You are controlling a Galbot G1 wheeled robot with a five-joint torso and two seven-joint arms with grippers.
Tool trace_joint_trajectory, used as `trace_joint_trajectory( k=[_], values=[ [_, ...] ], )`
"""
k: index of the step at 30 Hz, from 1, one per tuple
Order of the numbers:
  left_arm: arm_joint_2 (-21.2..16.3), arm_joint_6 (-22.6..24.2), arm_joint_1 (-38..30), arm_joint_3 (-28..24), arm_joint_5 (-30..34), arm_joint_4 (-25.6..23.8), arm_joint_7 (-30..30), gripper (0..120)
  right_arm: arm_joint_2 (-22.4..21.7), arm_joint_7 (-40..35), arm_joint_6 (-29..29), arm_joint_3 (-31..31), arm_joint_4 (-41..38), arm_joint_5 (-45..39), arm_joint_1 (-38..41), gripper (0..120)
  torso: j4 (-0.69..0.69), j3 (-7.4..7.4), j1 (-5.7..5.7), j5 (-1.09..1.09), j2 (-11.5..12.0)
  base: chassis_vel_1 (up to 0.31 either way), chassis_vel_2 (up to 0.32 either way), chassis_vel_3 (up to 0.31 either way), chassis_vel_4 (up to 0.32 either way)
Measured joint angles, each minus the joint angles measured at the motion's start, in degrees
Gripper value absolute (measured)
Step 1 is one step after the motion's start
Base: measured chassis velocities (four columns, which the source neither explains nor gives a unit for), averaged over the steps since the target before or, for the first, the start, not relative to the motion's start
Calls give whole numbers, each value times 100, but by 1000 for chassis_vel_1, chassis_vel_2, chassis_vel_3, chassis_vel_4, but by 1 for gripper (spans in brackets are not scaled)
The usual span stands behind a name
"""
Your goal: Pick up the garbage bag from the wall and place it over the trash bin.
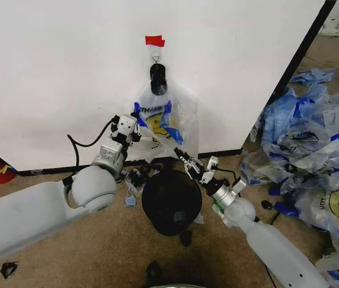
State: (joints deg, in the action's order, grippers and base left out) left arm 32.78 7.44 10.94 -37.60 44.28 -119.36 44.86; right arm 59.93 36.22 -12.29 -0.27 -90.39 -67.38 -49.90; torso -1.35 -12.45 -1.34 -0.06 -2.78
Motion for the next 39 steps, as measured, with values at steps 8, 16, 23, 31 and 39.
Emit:
trace_joint_trajectory(
  k=[8,16,23,31,39],
  values=[
    [37,0,-7,23,53,23,10,0,-390,-247,-83,289,-235,369,-277,56,1,0,0,1,0,0,0,0,0],
    [6,-9,-50,119,126,47,19,0,-1172,-327,-23,815,-975,362,-500,86,-2,0,0,3,0,0,0,0,0],
    [-141,-38,257,358,100,20,-5,0,-1899,-1006,88,140,-1647,-87,942,100,2,0,0,-3,0,0,0,0,0],
    [-39,-73,384,379,65,58,-34,0,-1541,-1816,175,-1500,-1062,-157,2493,100,-1,-1,-1,1,0,0,0,0,0],
    [26,-121,494,400,16,177,-55,0,-1050,-2158,240,-2209,-1023,-248,3068,100,2,-1,-1,-1,0,0,0,0,0]
  ],
)
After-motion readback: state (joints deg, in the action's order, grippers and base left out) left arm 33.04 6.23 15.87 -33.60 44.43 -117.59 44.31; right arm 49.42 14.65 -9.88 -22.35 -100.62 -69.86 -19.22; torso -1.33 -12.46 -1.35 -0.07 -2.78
